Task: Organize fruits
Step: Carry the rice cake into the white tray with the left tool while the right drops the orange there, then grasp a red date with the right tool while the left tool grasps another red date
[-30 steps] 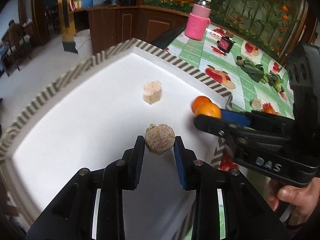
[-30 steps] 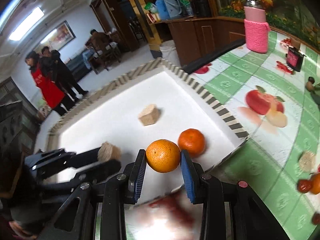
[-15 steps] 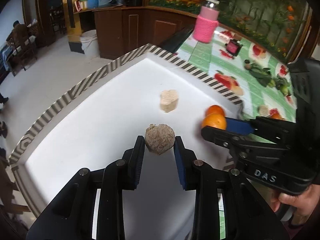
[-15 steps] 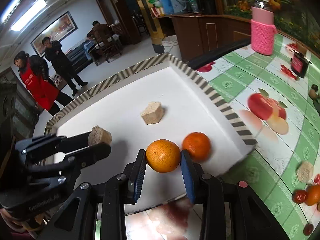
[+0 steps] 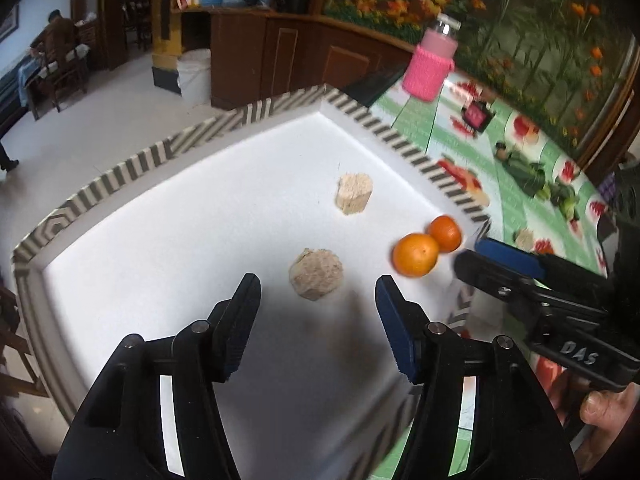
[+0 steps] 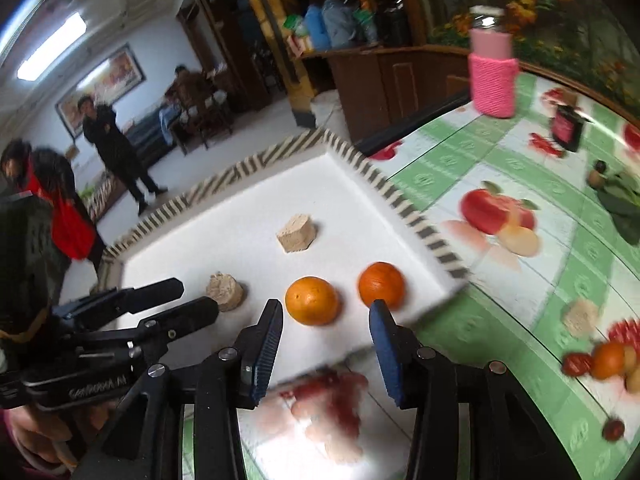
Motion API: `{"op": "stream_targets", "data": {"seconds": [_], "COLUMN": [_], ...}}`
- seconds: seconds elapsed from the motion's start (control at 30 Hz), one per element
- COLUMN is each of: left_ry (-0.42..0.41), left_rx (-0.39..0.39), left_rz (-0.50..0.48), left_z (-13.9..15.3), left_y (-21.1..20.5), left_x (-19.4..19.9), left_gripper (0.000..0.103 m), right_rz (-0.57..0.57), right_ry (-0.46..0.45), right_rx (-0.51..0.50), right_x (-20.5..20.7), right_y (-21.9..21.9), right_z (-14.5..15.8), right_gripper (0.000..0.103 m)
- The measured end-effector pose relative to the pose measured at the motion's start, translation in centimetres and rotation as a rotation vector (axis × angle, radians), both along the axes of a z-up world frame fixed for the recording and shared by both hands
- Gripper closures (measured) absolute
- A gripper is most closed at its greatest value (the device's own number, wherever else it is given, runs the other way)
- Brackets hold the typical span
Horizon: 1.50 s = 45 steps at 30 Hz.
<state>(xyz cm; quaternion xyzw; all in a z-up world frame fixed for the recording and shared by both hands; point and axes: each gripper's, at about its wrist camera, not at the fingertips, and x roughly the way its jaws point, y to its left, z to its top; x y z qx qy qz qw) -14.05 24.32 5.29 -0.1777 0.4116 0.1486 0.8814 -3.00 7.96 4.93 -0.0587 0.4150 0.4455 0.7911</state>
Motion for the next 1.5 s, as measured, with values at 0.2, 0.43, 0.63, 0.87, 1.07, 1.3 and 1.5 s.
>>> {"op": "stream_targets", "data": {"seconds": [0.2, 0.43, 0.63, 0.87, 1.07, 1.3, 1.5], "left_ry": [-0.036, -0.090, -0.140, -0.171, -0.147, -0.122, -0.081], "left_rx": [-0.030, 0.111, 0.228, 0.168, 0.127, 0.127, 0.136], "left_rz": [0.009, -0.058, -0.116, -0.222, -0.312, -0.374, -0.389], "left_z": [-0.4, 1.6, 3.9, 3.7, 2.8, 2.2, 1.3], "left_y": [-2.4, -6.0, -8.9, -12.7, -15.9, -18.1, -18.7], "left_x": [1.4, 1.5, 0.1, 1.3, 3.2, 5.4, 7.4], "left_gripper": [0.042, 0.042, 0.042, 0.042, 0.042, 0.042, 0.042], "right_rz": [-0.080, -0.157, -0.233, -0.359, -0.448, -0.483, -0.471], "right_ry": [-0.013, -0.037, -0.067, -0.111, -0.101, -0.066, -0.052], "right_rx": [0.050, 0.081, 0.134, 0.050, 0.016, -0.007, -0.078], "right_x": [-1.4, -3.0, -4.0, -4.1, -4.1, -1.9, 1.0], "right_y": [-5.0, -10.4, -13.4, -17.7, -22.0, -23.2, -21.1], "right_z": [1.2, 2.2, 2.8, 2.2, 1.2, -0.2, -1.8], "right_gripper": [0.060, 0.060, 0.060, 0.059, 0.059, 0.059, 0.059]}}
